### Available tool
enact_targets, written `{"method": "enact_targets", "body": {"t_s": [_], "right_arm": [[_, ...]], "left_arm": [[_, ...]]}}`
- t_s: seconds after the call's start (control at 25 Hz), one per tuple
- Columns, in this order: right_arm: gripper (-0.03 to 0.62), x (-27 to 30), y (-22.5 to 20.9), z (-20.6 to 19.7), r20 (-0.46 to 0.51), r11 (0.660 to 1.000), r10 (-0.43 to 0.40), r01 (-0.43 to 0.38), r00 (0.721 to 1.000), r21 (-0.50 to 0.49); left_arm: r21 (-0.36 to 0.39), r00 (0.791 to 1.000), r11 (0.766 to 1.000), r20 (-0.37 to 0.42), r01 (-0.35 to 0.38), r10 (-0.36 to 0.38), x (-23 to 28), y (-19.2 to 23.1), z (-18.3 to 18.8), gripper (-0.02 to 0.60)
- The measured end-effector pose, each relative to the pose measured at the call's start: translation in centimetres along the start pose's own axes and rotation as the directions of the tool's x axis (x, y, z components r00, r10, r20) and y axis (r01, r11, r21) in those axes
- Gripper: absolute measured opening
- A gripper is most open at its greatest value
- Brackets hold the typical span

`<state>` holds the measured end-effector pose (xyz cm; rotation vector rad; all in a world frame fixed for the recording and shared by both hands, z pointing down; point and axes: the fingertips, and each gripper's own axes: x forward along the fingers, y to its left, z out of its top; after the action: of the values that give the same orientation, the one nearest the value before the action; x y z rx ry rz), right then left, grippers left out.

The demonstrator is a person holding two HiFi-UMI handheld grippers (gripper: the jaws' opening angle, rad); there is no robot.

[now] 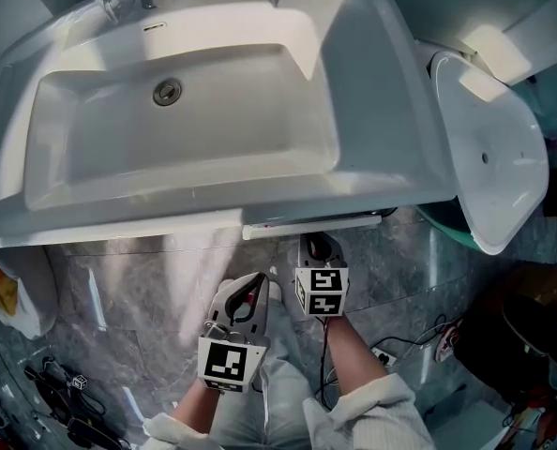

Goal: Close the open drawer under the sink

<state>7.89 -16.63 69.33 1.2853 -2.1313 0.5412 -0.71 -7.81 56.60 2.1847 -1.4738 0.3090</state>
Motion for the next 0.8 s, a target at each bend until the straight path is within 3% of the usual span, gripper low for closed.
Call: {"method": "enact_targets", "body": {"t_s": [0.8], "right_arm": [[0.006, 2.8, -0.6, 3.1, 0.056, 0.999, 0.028, -0.03, 0.998, 0.027]], "left_arm": [[0.016, 0.998, 0.999, 0.026, -0.051, 0.051, 3.4, 2.5, 1.6, 0.015]]}}
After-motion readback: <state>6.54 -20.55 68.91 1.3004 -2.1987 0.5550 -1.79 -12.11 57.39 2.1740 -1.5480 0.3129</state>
